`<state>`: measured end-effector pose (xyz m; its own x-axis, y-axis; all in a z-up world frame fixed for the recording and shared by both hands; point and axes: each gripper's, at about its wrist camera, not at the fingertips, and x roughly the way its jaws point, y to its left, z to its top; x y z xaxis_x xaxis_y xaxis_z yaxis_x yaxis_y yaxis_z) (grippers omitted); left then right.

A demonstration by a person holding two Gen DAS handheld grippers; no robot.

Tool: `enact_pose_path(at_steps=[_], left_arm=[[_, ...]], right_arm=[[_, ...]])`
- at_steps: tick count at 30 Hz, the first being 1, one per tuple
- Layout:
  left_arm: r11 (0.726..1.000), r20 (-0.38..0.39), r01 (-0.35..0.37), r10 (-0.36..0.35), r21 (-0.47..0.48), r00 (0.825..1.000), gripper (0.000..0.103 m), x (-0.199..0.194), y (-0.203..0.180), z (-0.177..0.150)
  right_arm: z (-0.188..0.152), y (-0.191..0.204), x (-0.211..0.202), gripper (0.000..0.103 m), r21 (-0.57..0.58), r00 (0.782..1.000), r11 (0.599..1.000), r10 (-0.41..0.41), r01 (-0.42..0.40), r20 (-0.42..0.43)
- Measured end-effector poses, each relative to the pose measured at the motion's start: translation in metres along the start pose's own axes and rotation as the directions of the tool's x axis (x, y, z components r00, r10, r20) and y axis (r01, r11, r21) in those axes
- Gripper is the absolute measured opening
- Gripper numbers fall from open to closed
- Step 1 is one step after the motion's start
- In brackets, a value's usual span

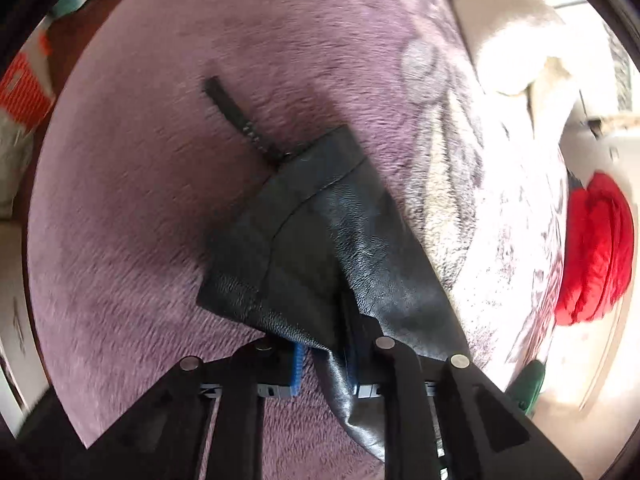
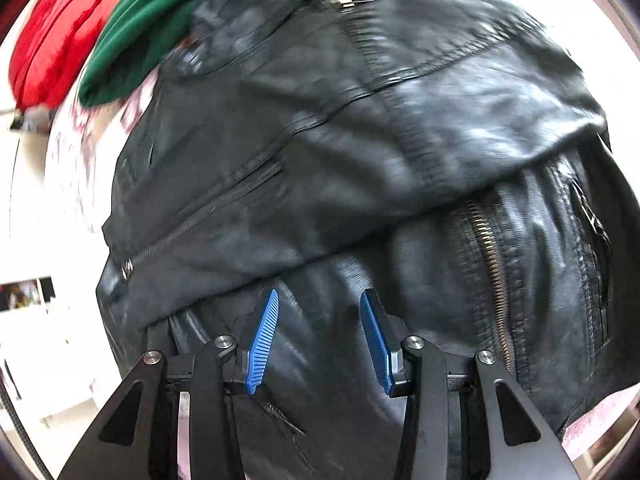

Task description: Fold large clothes

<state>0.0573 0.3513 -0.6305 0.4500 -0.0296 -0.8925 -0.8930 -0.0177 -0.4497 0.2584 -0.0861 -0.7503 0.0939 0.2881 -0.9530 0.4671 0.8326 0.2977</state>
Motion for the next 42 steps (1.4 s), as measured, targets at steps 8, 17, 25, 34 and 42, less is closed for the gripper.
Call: enact_pose_path(at_steps=[8,17,25,34,42], left_arm=[[0.998,0.035,-0.005,0.003,0.062,0.999,0.019,0.017,-0.011,-0.005],[0.950,0.201,-0.112,0.054,0.291,0.978,0.005,-0.017,-0.088,-0.024],[0.746,0.390,-0.241,-0.028,0.621,0.920,0.004,-0.085,-0.175,-0.096],[0.474,0.345,-0.211,-0.215,0.855,0.914,0.003,-0.117,-0.269,-0.237],[0.143,0.038,-0.001,-0.255,0.990,0.966,0.003,-0.078,-0.341,-0.433]], right_arm=[[-0.020,0.041,0.018,0.045,-0.113,0.999,0.993,-0.039,0.037,-0.020],[-0.028,0.105,0.029,0.063,-0.296,0.966,0.920,-0.244,0.257,0.083],[-0.029,0.134,0.011,0.083,-0.485,0.894,0.753,-0.342,0.445,0.289],[0.029,0.067,-0.028,0.083,-0.499,0.932,0.791,-0.259,0.355,0.253],[0.081,-0.082,-0.075,0.083,-0.255,0.955,0.923,-0.255,0.288,0.153]])
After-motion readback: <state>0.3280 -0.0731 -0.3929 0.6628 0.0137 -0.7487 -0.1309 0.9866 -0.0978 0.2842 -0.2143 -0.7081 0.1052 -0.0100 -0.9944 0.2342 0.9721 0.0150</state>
